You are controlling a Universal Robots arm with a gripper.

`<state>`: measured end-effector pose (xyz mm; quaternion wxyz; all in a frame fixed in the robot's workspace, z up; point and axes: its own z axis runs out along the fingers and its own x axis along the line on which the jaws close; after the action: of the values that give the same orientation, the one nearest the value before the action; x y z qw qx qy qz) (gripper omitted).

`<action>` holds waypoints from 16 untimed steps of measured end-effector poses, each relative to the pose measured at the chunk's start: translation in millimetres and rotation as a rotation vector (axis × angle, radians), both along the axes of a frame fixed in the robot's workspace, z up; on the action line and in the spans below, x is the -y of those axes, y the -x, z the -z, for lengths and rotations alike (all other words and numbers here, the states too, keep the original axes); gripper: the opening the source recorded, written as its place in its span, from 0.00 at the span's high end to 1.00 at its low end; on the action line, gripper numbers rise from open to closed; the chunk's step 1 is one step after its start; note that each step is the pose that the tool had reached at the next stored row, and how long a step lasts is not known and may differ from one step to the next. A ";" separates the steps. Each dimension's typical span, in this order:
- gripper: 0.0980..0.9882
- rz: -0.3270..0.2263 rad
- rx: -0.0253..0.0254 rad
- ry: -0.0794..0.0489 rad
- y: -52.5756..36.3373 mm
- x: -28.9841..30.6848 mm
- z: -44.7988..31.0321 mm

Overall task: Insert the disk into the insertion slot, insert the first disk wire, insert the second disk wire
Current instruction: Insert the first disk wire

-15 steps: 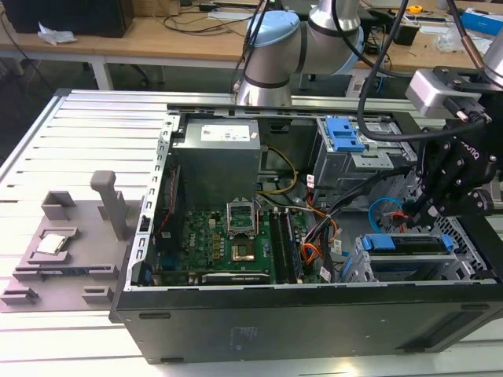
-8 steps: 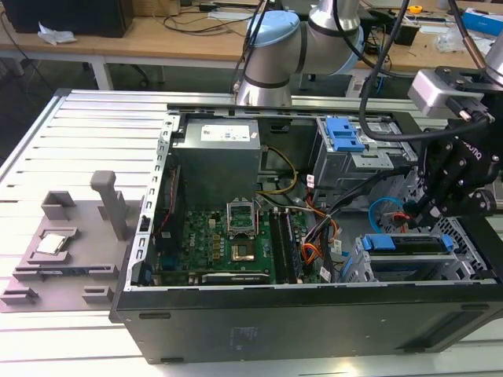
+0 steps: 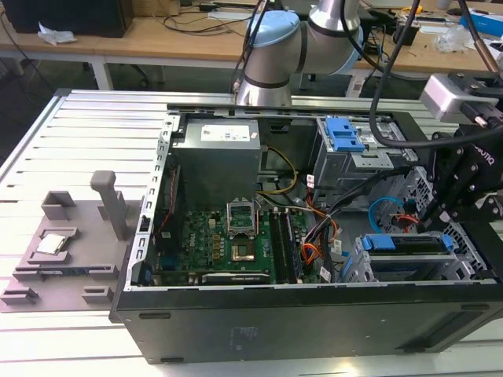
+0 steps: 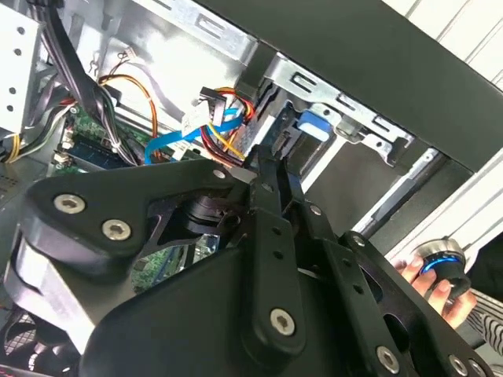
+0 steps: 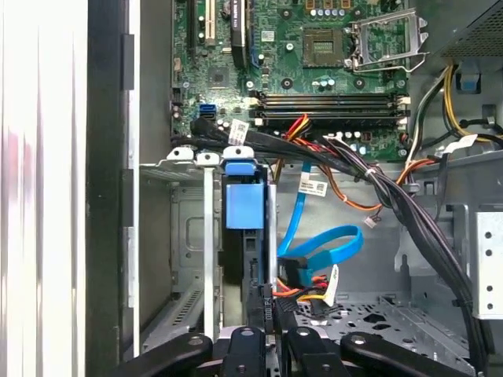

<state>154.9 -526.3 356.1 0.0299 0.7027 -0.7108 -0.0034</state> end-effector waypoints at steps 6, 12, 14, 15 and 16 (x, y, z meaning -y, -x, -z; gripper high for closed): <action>0.91 0.000 0.0001 0.000 -0.1 9.2 1.4; 0.91 0.000 0.0000 -0.009 -0.8 5.7 5.6; 0.91 0.002 0.0000 -0.012 -0.8 4.8 6.7; 0.91 0.003 0.0001 -0.013 -0.8 4.4 7.4; 0.91 0.005 0.0001 -0.013 -0.8 4.3 7.7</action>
<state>155.7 -530.6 348.4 0.0254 0.7012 -0.7125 -0.0080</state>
